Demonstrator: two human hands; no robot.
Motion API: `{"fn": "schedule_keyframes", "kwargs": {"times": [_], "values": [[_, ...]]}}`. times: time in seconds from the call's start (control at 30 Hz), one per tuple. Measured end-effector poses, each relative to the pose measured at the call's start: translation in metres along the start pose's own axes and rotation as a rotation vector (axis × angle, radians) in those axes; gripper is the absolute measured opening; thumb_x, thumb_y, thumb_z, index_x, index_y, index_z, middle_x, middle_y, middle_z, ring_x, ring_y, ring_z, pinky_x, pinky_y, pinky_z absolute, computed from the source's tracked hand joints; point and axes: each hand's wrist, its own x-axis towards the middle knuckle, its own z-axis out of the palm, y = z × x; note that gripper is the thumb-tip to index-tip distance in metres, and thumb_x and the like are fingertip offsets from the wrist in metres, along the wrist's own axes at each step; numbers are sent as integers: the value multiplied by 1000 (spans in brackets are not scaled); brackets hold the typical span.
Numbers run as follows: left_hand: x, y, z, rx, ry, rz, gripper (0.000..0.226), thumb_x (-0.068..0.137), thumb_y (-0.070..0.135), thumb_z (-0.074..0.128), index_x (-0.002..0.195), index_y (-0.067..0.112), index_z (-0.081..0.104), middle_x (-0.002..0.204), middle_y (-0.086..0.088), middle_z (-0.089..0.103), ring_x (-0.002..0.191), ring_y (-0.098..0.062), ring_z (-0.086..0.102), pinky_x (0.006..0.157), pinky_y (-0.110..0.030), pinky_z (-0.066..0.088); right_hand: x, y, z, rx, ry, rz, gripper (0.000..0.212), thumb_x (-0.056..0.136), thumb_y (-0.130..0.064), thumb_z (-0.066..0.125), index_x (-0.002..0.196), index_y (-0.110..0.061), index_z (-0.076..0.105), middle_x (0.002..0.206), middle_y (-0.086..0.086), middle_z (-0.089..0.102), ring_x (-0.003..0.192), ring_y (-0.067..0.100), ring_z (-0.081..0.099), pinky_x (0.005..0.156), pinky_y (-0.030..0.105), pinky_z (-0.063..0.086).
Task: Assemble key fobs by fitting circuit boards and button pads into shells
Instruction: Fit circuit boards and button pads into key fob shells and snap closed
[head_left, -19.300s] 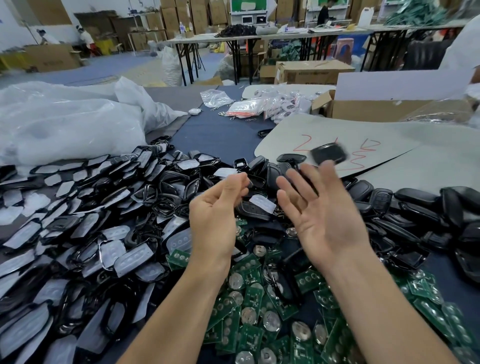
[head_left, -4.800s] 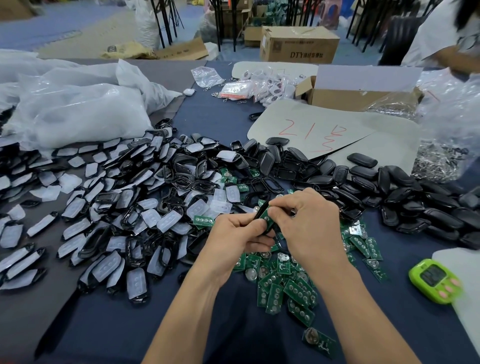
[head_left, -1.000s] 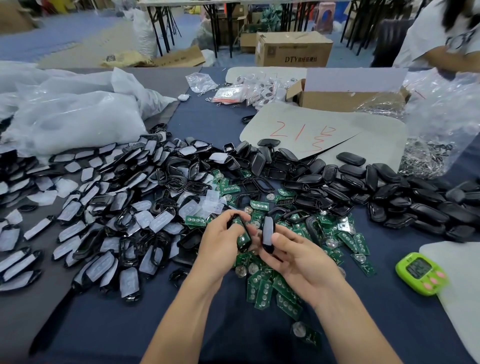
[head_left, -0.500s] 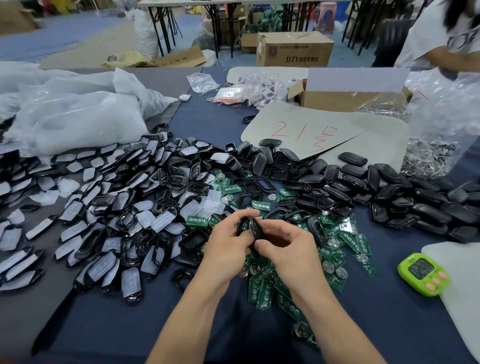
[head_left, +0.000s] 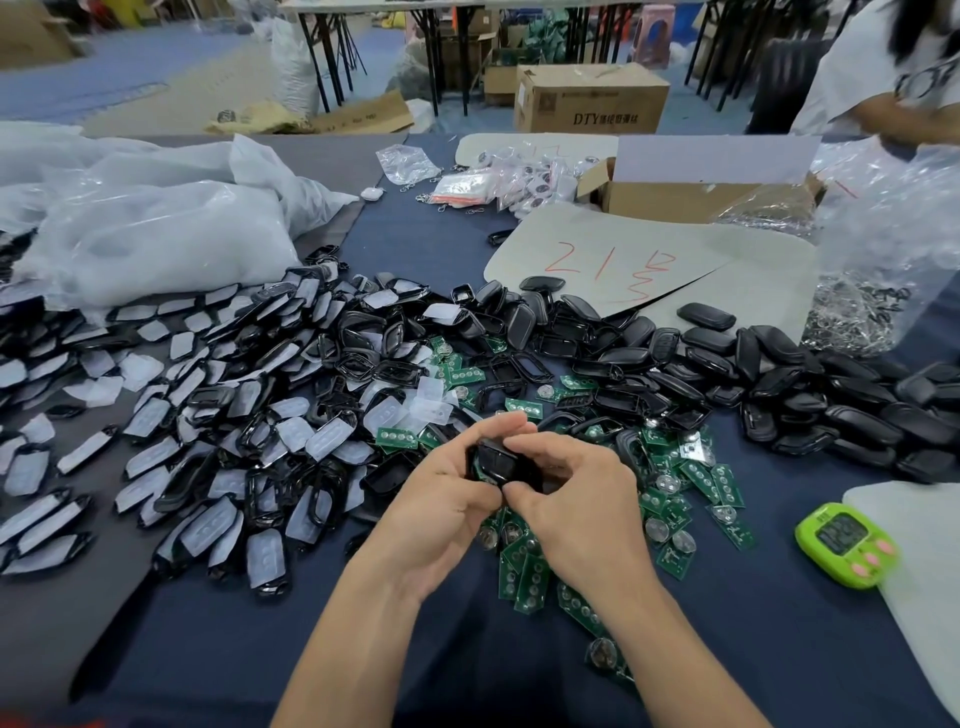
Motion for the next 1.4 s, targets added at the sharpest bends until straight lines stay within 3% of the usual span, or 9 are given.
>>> {"fn": "schedule_keyframes", "kwargs": {"times": [0.17, 0.4, 0.6, 0.8, 0.9, 0.97, 1.1, 1.3, 1.4], "values": [[-7, 5, -9, 259, -28, 20, 64, 74, -14, 61, 122, 25, 75, 122, -11, 75, 110, -20, 69, 92, -30, 56, 2, 6, -5, 22, -54, -12, 41, 71, -11, 88, 101, -37, 81, 86, -22, 75, 82, -10, 68, 71, 2, 47], [-10, 10, -14, 486, 110, 63, 51, 68, 3, 84, 109, 33, 79, 99, -10, 81, 84, -17, 74, 76, -26, 58, 7, 8, -12, -3, -115, -11, 38, 70, -17, 88, 92, -46, 78, 84, -26, 74, 85, -9, 68, 71, 5, 50], [-12, 10, -10, 475, 196, 99, 43, 75, 2, 90, 112, 22, 79, 90, -12, 80, 71, -17, 70, 68, -26, 58, 16, 8, -19, 118, -247, 50, 37, 72, -13, 87, 104, -31, 81, 98, -18, 79, 98, 1, 72, 96, 33, 58], [-11, 13, -4, 431, 210, 94, 47, 75, 12, 88, 119, 20, 76, 88, -6, 80, 69, -16, 68, 69, -27, 59, 18, 12, -17, 290, -281, 100, 34, 78, -5, 86, 92, -36, 83, 96, -8, 81, 95, 11, 76, 88, 32, 62], [-9, 16, -4, 425, 224, 104, 38, 78, 10, 87, 110, 29, 80, 90, -6, 80, 71, -16, 71, 68, -25, 60, 17, 16, -16, 670, -366, 275, 25, 82, -1, 80, 102, -16, 82, 107, 16, 78, 98, 28, 76, 82, 35, 63], [-8, 17, -4, 419, 232, 96, 37, 81, 5, 86, 106, 31, 81, 92, -7, 81, 73, -16, 72, 67, -25, 60, 18, 20, -16, 873, -383, 392, 38, 77, -5, 77, 115, -1, 74, 114, 23, 75, 100, 32, 76, 80, 35, 63], [-9, 21, -2, 357, 218, 77, 41, 69, 24, 86, 109, 29, 80, 82, -8, 77, 69, -16, 72, 67, -25, 60, 16, 23, -15, 1112, -378, 514, 26, 81, -4, 69, 105, 2, 78, 111, 25, 75, 96, 31, 77, 74, 36, 64], [-11, 25, -14, 251, 223, 55, 60, 63, 27, 85, 121, 14, 76, 81, -17, 71, 68, -18, 70, 68, -25, 61, 17, 23, -14, 1086, -336, 528, 20, 98, 3, 57, 109, 7, 73, 114, 30, 73, 96, 36, 75, 73, 37, 64], [-12, 25, -17, 248, 238, 48, 53, 64, 27, 85, 115, 17, 79, 81, -19, 69, 69, -19, 69, 68, -26, 61, 16, 20, -12, 948, -331, 462, 19, 101, -6, 60, 106, 2, 76, 113, 25, 75, 102, 35, 74, 77, 36, 63]]}}
